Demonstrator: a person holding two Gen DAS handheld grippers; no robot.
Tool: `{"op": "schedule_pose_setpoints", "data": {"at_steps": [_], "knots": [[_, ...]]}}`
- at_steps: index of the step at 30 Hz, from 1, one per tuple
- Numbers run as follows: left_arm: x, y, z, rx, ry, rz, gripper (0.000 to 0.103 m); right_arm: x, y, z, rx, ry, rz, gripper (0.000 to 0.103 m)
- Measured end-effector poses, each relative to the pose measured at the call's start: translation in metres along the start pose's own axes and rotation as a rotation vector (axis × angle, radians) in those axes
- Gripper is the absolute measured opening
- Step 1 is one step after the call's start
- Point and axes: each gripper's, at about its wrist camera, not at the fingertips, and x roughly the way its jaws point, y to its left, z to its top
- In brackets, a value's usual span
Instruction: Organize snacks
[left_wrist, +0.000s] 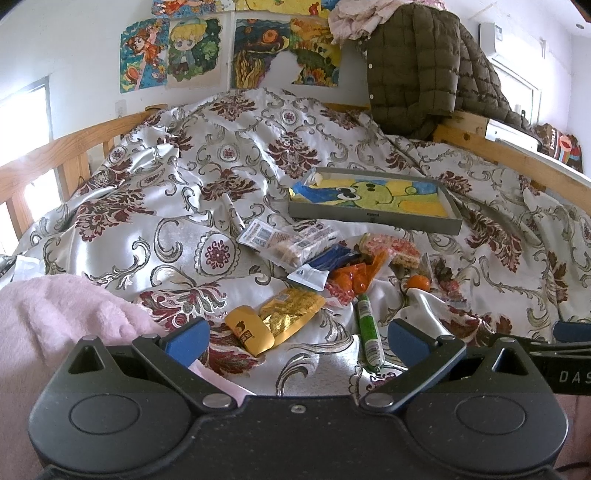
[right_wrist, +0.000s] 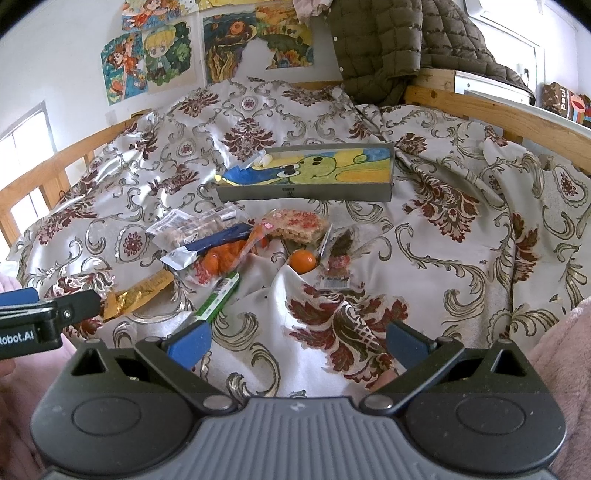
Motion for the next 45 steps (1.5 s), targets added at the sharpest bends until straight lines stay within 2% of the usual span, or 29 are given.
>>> {"op": "schedule_pose_setpoints", "data": {"at_steps": [5, 18, 23, 27, 34, 36, 40, 43, 45], "knots": [[0.014, 0.0, 0.007, 0.001, 0.037, 0.003, 0.102, 0.008, 0.0, 0.005, 0.0, 0.032, -0.004, 0.103], [0.046, 0.007, 0.034, 0.037, 0.154, -0.087, 0.102, 0.035, -0.017, 0.024, 0.087, 0.161, 0.034, 0.103], [0.068, 0.013, 0.05, 0.044, 0.205, -0.113, 0.102, 0.05, -0.016, 0.036, 0.041, 0.182, 0.054, 0.103], [0.09, 0.021, 0.064, 0.057, 0.286, -0.159, 0.102, 0.063, -0.011, 0.044, -0.022, 0.206, 0.112, 0.103], [0.129, 0.026, 0.083, 0.243, 0.395, -0.149, 0.102, 0.089, 0.006, 0.053, -0.128, 0.251, 0.259, 0.103], [0.144, 0.028, 0.084, 0.266, 0.464, -0.187, 0.102, 0.098, 0.012, 0.054, -0.154, 0.268, 0.293, 0.102], [0.162, 0.03, 0.083, 0.316, 0.591, -0.311, 0.102, 0.118, 0.022, 0.058, -0.164, 0.319, 0.355, 0.097], [0.166, 0.026, 0.079, 0.401, 0.621, -0.316, 0.102, 0.131, 0.029, 0.057, -0.169, 0.329, 0.392, 0.095], [0.173, 0.025, 0.076, 0.433, 0.654, -0.306, 0.102, 0.139, 0.033, 0.054, -0.173, 0.347, 0.406, 0.089]]}}
